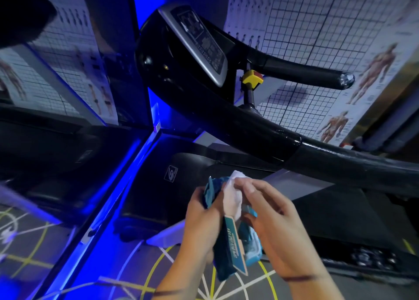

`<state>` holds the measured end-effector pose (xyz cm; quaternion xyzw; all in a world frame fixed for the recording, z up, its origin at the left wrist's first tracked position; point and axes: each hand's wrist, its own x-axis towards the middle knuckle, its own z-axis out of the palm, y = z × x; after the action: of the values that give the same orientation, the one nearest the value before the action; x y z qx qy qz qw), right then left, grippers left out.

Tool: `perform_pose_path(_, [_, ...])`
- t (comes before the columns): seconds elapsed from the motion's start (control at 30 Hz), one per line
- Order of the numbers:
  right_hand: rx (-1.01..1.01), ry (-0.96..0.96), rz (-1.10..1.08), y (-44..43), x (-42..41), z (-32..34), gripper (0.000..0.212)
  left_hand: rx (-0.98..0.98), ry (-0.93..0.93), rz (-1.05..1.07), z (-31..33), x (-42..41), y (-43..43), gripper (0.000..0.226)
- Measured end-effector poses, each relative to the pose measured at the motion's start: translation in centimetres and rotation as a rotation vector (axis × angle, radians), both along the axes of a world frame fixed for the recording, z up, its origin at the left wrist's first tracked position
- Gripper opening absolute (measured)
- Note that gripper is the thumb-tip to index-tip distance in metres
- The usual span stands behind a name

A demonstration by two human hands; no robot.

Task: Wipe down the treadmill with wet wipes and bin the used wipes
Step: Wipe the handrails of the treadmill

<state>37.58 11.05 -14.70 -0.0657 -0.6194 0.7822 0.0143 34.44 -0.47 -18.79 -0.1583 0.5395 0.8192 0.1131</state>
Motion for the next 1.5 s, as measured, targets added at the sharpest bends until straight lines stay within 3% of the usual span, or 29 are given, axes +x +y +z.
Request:
perform_pose_path(0.13, [0.113,-0.005,0.003,0.1,0.2,-0.5,0.019,-0.081,-0.006,-0.014,-0.6,0.0,-0.3,0.03])
perform_pose_path(0.3, [0.267,0.085,-0.197,0.6,0.3,-0.4,0.034,-0.126,0.001,0.034,-0.8,-0.4,-0.8,0.021])
perform_pose_path(0.43, [0.525,0.196,-0.234,0.4,0.3,-0.8,0.048,-0.062,-0.009,-0.055,-0.4,-0.1,-1.0,0.073])
perform_pose_path(0.5, [0.55,0.23,-0.247,-0.2,0.5,-1.1,0.051,-0.04,0.006,-0.088,-0.2,0.2,-0.7,0.076])
perform_pose_path(0.77, [0.036,0.12,-0.316,2.4,0.2,-0.1,0.045,-0.071,0.03,-0.03,-0.7,0.1,-0.7,0.036])
perform_pose_path(0.93, [-0.107,0.132,-0.406,2.3,0.2,0.1,0.038,-0.118,0.072,-0.084,-0.8,0.3,-0.1,0.038])
perform_pose_path(1.2, [-0.209,0.307,-0.633,2.4,0.1,0.1,0.027,-0.131,0.14,-0.135,-0.3,0.5,1.0,0.029])
perform_pose_path(1.27, [-0.085,0.308,-0.532,3.2,0.0,0.1,0.027,-0.125,0.123,-0.112,-0.5,0.3,1.1,0.028])
perform_pose_path(1.4, [0.676,0.192,-0.093,3.9,0.3,0.2,0.044,-0.167,0.101,-0.046,-1.4,-0.3,0.8,0.013])
perform_pose_path(1.5, [0.839,0.18,-0.009,2.9,0.5,-0.1,0.046,-0.159,0.11,-0.053,-1.5,-0.4,0.4,0.015])
